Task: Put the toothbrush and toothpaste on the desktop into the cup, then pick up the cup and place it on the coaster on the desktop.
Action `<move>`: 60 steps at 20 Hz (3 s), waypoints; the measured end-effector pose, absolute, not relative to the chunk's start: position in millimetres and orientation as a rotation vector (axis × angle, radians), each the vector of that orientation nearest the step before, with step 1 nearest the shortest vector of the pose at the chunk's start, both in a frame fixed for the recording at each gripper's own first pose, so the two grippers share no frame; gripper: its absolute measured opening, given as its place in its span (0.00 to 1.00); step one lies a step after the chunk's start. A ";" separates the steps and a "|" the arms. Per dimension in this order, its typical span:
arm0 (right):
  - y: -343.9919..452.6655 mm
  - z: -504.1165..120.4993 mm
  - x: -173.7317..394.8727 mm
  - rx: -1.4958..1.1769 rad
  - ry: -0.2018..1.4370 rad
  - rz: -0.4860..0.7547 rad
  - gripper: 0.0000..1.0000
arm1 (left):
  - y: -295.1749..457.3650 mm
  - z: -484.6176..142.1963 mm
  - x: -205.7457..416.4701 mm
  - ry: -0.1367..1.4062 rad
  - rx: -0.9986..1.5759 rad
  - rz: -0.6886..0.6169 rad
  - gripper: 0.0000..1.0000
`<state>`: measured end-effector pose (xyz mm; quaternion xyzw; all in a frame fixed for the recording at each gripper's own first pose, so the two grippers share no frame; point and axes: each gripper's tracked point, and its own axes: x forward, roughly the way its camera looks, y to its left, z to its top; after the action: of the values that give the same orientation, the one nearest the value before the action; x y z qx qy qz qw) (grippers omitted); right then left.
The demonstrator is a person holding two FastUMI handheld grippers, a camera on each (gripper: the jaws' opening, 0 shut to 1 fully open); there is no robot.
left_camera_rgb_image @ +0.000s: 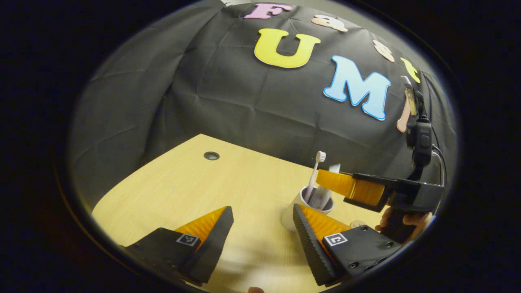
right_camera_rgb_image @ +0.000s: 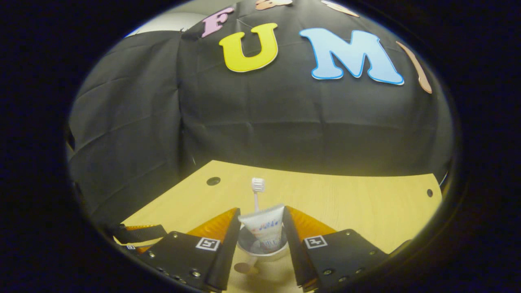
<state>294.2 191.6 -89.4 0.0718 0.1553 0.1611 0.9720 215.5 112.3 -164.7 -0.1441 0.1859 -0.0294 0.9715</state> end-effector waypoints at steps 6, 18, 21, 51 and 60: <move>170.3 -61.0 276.2 0.170 0.257 0.309 0.78 | 90.9 -161.6 211.7 0.385 -0.283 -0.084 0.95; 64.7 -26.1 216.5 0.180 0.205 0.187 0.78 | 19.0 -171.9 202.5 0.518 -0.159 -0.140 0.95; 44.2 -29.0 200.3 0.181 0.218 0.162 0.78 | 7.4 -181.8 199.3 0.598 -0.146 -0.143 0.95; -52.3 -114.3 135.3 0.212 0.457 0.056 0.78 | -11.7 -245.3 244.8 1.180 -0.018 -0.129 0.95; -58.5 -125.7 137.8 0.224 0.487 0.040 0.78 | -12.8 -258.6 256.4 1.238 0.019 -0.132 0.80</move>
<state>137.8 -58.5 -125.7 0.1106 0.2404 0.0200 0.9641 256.4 -12.8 -258.6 0.0088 0.5797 -0.0617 0.8124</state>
